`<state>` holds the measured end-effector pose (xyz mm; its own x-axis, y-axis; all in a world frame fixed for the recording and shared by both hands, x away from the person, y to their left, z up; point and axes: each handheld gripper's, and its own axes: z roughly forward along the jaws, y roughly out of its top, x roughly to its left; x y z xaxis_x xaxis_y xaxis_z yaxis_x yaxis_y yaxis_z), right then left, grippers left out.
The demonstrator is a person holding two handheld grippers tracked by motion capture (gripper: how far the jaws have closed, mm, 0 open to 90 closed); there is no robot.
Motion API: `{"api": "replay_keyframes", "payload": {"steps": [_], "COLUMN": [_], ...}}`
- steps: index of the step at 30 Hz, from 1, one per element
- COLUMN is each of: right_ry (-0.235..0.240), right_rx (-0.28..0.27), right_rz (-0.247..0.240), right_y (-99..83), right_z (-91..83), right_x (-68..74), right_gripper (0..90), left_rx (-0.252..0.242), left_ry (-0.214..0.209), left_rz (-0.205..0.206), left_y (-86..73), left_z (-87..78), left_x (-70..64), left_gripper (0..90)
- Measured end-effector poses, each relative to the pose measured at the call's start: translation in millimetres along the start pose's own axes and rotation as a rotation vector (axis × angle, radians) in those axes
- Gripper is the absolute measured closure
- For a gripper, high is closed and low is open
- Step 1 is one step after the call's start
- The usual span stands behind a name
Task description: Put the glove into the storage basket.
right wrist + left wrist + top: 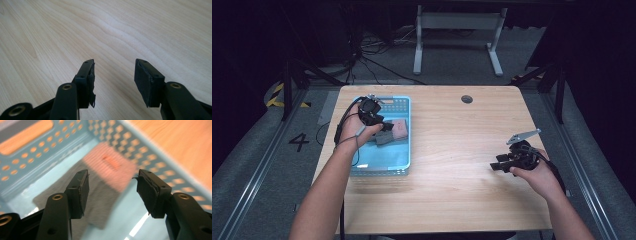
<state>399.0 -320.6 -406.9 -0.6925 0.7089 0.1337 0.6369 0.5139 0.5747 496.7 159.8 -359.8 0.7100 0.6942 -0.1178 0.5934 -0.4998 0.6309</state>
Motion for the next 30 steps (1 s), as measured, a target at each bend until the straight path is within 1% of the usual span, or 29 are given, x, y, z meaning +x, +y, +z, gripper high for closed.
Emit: {"api": "replay_keyframes", "payload": {"steps": [1,3,4,6,7,8,10,11,13,15,17,19,21,22,23,25,27,28,30], "right_ry": [-0.002,-0.01,-0.012,-0.014,-0.011,-0.009,0.0,0.005,0.017,0.023,0.024,0.03,0.042,0.043,0.049,0.052,0.056,0.057,0.055], "right_rx": [-0.01,-0.01,-0.015,-0.027,-0.033,-0.039,-0.047,-0.049,-0.055,-0.065,-0.071,-0.079,-0.09,-0.096,-0.097,-0.078,-0.076,-0.073,-0.068], "right_rz": [-0.011,-0.026,-0.031,-0.039,-0.048,-0.055,-0.067,-0.073,-0.078,-0.077,-0.08,-0.076,-0.068,-0.065,-0.067,-0.073,-0.077,-0.078,-0.082], "right_y": [0.5,1.5,2.6,4.6,5.4,5.9,5.7,5.4,3.6,1.2,-1.0,-3.3,-5.7,-6.9,-7.5,-8.5,-9.9,-10.5,-11.5], "right_z": [-1.9,-4.7,-6.9,-9.0,-9.2,-8.9,-7.1,-6.3,-4.2,-2.9,-1.9,-0.5,0.9,2.1,3.2,6.5,8.7,9.5,10.6], "right_x": [-0.3,-1.3,-2.4,-2.1,-1.5,-0.6,1.1,1.3,1.7,1.9,1.9,2.4,2.8,3.2,3.3,4.9,5.8,6.4,7.7], "right_gripper": [51.7,51.4,51.1,50.8,50.6,50.3,49.9,49.7,49.7,49.6,49.6,49.5,49.6,49.6,49.5,49.6,49.5,49.5,49.5], "left_rx": [-0.009,-0.025,-0.031,-0.048,-0.048,-0.05,-0.056,-0.06,-0.063,-0.075,-0.088,-0.083,-0.088,-0.085,-0.081,-0.093,-0.101,-0.104,-0.117], "left_ry": [0.003,0.002,-0.002,-0.025,-0.025,-0.022,-0.031,-0.036,-0.045,-0.064,-0.082,-0.096,-0.121,-0.126,-0.128,-0.12,-0.114,-0.12,-0.141], "left_rz": [0.005,0.026,0.031,0.028,0.029,0.033,0.045,0.043,0.059,0.079,0.086,0.105,0.111,0.111,0.116,0.136,0.14,0.14,0.144], "left_y": [-0.2,-1.4,-2.4,-6.1,-7.9,-9.9,-13.5,-15.9,-21.0,-26.8,-32.1,-37.4,-42.8,-44.9,-47.4,-54.1,-59.8,-64.5,-73.5], "left_z": [-2.7,-11.5,-14.2,-21.7,-24.8,-27.5,-32.3,-34.6,-39.4,-45.0,-49.2,-52.3,-53.7,-54.5,-55.7,-57.0,-56.7,-55.3,-53.8], "left_x": [-4.4,-17.1,-20.9,-31.4,-35.9,-40.2,-47.3,-51.8,-61.2,-72.3,-81.7,-90.5,-99.6,-102.9,-107.1,-117.8,-124.8,-128.7,-131.6], "left_gripper": [43.2,42.7,42.7,42.0,41.8,41.5,40.0,40.1,40.2,39.9,39.5,39.2,38.7,38.7,38.6,37.9,37.7,37.7,40.3]}}
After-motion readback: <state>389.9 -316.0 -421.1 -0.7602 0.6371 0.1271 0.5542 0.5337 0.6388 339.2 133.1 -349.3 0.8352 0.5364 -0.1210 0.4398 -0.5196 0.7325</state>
